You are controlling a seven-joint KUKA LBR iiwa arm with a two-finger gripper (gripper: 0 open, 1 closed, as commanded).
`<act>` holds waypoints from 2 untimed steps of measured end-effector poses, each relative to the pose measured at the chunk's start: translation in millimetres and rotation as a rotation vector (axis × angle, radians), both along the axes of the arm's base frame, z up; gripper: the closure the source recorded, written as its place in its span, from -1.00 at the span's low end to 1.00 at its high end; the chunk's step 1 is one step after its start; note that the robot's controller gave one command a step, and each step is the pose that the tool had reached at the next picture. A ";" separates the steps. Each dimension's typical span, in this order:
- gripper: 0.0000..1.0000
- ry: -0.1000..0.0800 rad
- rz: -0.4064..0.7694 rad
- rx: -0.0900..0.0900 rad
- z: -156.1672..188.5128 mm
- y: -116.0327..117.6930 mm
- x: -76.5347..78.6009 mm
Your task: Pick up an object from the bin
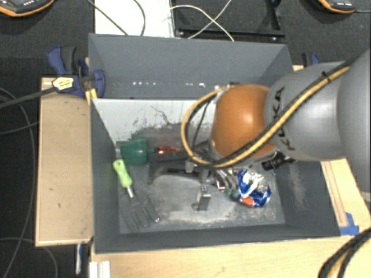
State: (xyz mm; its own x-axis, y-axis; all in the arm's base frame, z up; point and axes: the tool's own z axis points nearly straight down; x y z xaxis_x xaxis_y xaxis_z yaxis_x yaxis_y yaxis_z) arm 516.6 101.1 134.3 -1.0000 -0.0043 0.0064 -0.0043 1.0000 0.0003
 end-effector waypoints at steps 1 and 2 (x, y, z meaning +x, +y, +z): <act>-1.00 -0.008 -0.007 0.001 4.2 -0.5 2.1; -1.00 -0.018 -0.212 0.010 -55.0 -6.2 68.2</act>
Offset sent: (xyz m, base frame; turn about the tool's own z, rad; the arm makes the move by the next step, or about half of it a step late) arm 0.0621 -0.0110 -0.0643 0.2172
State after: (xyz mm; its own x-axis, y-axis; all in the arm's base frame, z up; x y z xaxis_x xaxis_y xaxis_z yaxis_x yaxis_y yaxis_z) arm 584.8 94.8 79.3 -0.9784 0.2063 -0.0110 0.2062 0.9784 0.0117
